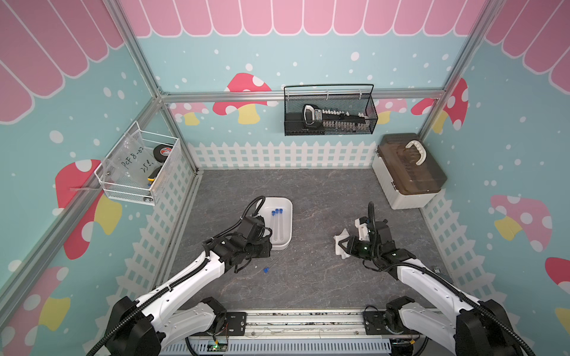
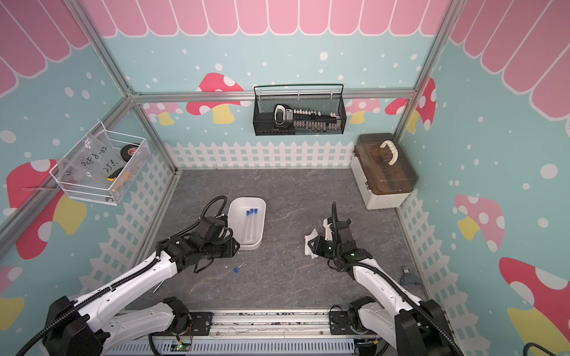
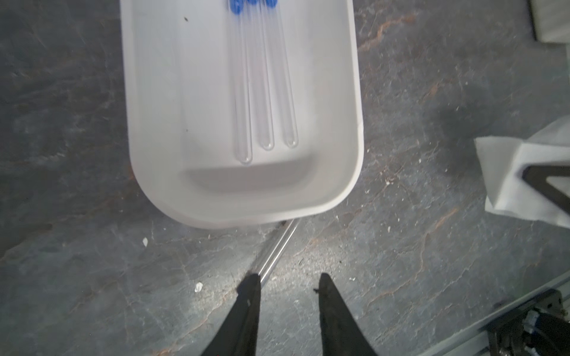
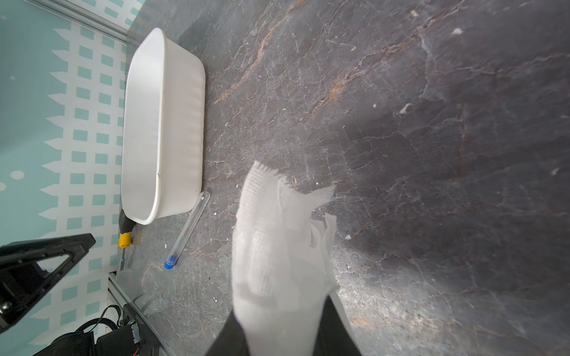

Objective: Wipe the exteriors of test tubes
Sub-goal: Pick up the test tube at the center of the board.

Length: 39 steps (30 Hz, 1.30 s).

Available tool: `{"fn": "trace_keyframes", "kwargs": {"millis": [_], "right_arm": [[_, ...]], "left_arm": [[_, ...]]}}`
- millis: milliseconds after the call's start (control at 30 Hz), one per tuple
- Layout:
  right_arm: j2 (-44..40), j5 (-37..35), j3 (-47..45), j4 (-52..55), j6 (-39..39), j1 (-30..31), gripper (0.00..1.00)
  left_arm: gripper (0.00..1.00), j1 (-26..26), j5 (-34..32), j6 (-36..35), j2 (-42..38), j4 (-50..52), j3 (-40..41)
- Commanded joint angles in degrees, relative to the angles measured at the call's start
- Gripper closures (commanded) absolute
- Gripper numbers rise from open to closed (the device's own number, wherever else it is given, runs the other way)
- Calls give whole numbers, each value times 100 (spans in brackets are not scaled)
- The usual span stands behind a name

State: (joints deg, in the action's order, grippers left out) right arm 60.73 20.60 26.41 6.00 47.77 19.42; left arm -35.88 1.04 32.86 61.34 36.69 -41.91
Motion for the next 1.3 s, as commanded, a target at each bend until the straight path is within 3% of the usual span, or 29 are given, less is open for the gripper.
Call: {"fn": "trace_keyframes", "kwargs": {"millis": [0,233,733,1267], "right_arm": [[83,14,-78,-7,-145,62,75],[166,-21,-46,-40,-137,114,74],[132,-56,14,-53,-62,224,73],[119,-74,-3,-51,-59,246,73]], "left_arm": [[67,-356,-445,347,-167,90,292],[66,-935,-783,301,-161,-213,744],[64,-1191,-1041,-288,1282,-616,474],[68,-1225,-1089,-722,2077,-753,232]]}}
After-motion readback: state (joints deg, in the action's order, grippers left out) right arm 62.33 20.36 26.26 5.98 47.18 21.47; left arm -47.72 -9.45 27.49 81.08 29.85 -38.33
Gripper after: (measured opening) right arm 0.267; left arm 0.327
